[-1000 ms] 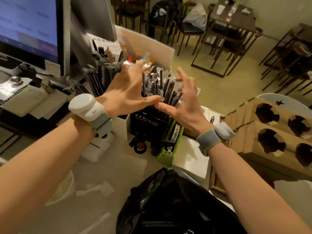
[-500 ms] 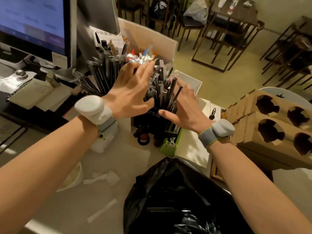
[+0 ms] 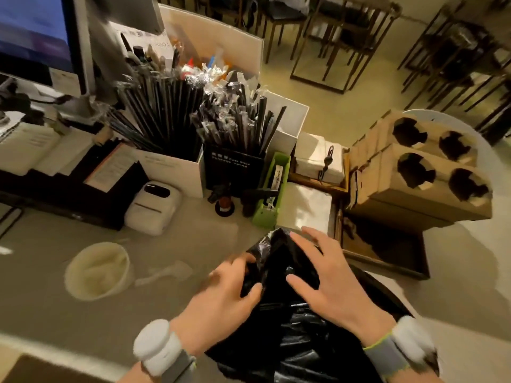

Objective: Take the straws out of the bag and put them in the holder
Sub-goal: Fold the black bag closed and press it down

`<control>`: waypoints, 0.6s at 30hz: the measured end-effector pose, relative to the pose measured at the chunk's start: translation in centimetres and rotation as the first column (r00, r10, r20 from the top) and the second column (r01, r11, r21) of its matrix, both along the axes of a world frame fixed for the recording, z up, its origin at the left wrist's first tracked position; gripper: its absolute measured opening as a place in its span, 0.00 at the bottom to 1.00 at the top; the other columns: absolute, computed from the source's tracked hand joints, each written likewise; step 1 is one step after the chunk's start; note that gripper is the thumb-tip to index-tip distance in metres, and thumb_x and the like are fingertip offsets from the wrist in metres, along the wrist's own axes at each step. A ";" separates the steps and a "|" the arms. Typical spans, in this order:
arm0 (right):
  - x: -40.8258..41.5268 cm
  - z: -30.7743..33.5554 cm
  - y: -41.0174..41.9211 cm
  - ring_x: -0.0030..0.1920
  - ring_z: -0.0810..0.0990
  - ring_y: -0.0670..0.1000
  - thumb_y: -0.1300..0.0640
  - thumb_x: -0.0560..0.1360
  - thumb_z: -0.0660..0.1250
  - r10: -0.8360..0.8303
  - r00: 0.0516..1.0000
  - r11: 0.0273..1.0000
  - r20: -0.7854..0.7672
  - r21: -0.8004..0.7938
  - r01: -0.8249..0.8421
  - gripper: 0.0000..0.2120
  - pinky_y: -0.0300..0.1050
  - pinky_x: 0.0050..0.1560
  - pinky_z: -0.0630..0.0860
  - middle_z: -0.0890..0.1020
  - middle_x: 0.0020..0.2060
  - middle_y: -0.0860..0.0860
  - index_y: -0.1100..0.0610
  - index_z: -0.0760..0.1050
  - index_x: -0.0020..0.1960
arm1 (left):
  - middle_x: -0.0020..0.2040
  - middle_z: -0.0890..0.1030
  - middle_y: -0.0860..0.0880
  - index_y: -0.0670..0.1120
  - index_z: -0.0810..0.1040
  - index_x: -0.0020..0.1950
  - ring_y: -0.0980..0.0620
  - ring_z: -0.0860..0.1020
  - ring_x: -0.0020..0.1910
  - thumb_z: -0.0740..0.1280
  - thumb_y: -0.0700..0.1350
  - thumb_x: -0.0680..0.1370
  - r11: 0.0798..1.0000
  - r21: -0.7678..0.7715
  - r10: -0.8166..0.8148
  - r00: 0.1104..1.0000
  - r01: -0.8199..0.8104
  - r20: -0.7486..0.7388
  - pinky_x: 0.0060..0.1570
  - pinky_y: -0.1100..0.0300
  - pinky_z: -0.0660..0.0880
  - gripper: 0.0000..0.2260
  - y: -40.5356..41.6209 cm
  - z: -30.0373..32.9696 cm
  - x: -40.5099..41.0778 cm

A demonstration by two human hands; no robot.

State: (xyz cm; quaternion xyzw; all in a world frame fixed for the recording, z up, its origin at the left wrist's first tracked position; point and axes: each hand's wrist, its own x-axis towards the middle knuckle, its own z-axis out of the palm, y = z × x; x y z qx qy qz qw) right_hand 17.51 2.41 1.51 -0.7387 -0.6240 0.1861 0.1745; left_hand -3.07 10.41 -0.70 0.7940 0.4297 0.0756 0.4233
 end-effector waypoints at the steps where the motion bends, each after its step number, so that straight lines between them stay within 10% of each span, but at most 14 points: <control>1: -0.5 -1.0 -1.3 0.75 0.58 0.47 0.45 0.74 0.69 0.035 0.999 0.999 -0.021 -0.028 -0.036 0.35 0.50 0.76 0.61 0.63 0.74 0.46 0.43 0.58 0.77 | 0.52 0.70 0.59 0.60 0.64 0.65 0.55 0.74 0.55 0.61 0.58 0.76 0.996 0.067 -0.053 0.998 0.051 0.024 0.54 0.59 0.73 0.18 -1.7 -0.9 0.8; 6: -1.9 -4.6 -7.4 0.71 0.65 0.43 0.51 0.71 0.66 0.012 0.980 0.999 -0.198 -0.032 -0.019 0.35 0.43 0.70 0.66 0.66 0.68 0.40 0.40 0.59 0.75 | 0.51 0.79 0.53 0.53 0.74 0.59 0.49 0.79 0.45 0.64 0.56 0.69 0.918 0.226 -0.301 0.944 0.325 -0.136 0.36 0.54 0.78 0.20 -8.6 -4.3 3.3; 9: -1.3 -7.0 -10.2 0.62 0.72 0.45 0.50 0.73 0.66 -0.042 0.969 0.997 -0.243 -0.065 0.027 0.30 0.44 0.63 0.70 0.72 0.60 0.42 0.46 0.63 0.73 | 0.58 0.77 0.49 0.51 0.75 0.62 0.43 0.75 0.55 0.56 0.61 0.74 0.909 0.121 -0.353 0.891 0.399 -0.286 0.50 0.49 0.75 0.23 -11.2 -6.3 3.7; 18: -0.6 -6.5 -9.1 0.61 0.69 0.45 0.40 0.80 0.50 0.060 0.994 0.953 0.096 -0.302 -0.028 0.22 0.44 0.64 0.60 0.73 0.57 0.40 0.43 0.64 0.72 | 0.52 0.79 0.56 0.55 0.72 0.62 0.50 0.71 0.49 0.48 0.57 0.78 0.942 0.256 -0.160 0.960 0.219 -0.231 0.47 0.54 0.69 0.19 -11.9 -4.4 4.4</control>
